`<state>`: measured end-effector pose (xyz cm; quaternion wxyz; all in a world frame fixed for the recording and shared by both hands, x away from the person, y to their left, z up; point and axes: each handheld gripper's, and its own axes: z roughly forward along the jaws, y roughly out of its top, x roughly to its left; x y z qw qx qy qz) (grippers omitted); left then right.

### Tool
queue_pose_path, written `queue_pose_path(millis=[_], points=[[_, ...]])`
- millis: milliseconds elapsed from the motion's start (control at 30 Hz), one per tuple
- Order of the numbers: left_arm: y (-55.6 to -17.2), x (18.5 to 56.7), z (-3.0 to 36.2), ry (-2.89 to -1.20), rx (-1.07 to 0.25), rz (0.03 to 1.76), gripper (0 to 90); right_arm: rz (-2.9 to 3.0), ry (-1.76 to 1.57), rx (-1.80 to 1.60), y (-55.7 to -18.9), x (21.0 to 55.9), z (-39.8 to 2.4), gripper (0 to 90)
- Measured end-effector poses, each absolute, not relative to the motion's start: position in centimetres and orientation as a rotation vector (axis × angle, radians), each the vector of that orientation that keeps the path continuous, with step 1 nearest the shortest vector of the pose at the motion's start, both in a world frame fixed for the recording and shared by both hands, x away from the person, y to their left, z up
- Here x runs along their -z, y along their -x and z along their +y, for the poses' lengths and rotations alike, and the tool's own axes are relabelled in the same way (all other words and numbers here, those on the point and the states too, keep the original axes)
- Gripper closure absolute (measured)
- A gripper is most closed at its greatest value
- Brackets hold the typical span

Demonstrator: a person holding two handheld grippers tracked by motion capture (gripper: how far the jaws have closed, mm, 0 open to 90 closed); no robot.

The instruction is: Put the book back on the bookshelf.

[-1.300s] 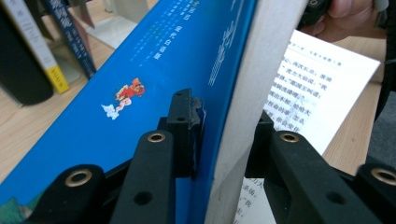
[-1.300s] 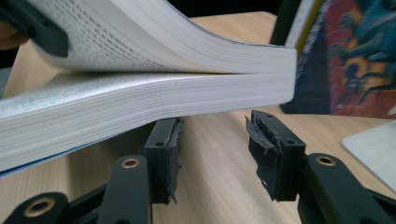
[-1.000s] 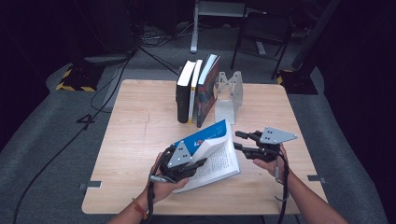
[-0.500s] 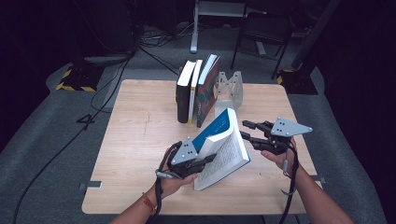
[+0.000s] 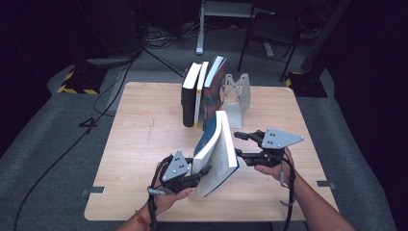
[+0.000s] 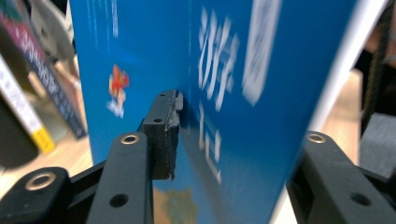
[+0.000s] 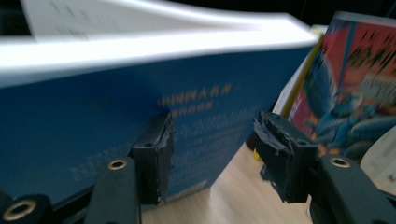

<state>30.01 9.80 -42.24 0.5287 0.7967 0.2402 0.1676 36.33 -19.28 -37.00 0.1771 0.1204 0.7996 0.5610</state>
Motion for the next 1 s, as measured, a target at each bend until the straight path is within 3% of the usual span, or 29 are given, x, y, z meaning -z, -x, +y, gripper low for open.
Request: queue_pose_path(millis=[100, 300, 633, 767, 1000], points=[[-30.4, 43.4, 9.4, -1.956, -0.382, 0.59, 52.7, 2.308, -0.358, -1.567, -36.9, 37.9, -18.8, 45.1], [-31.6, 43.1, 9.2, -1.938, -0.356, 0.543, 67.7, 2.284, -0.338, -1.612, -36.9, 38.1, -19.7, 45.4], [-33.9, 43.3, 6.1, -1.895, -0.268, 0.488, 72.6, 2.206, -0.361, -1.664, -36.5, 37.5, -22.1, 44.9], [-34.2, 43.0, 5.3, -1.909, -0.289, 0.458, 70.5, 2.165, -0.378, -1.631, -35.8, 36.6, -22.9, 45.1], [-33.0, 42.5, 6.2, -1.926, -0.356, 0.449, 62.6, 2.19, -0.4, -1.564, -35.0, 38.0, -22.6, 45.6]])
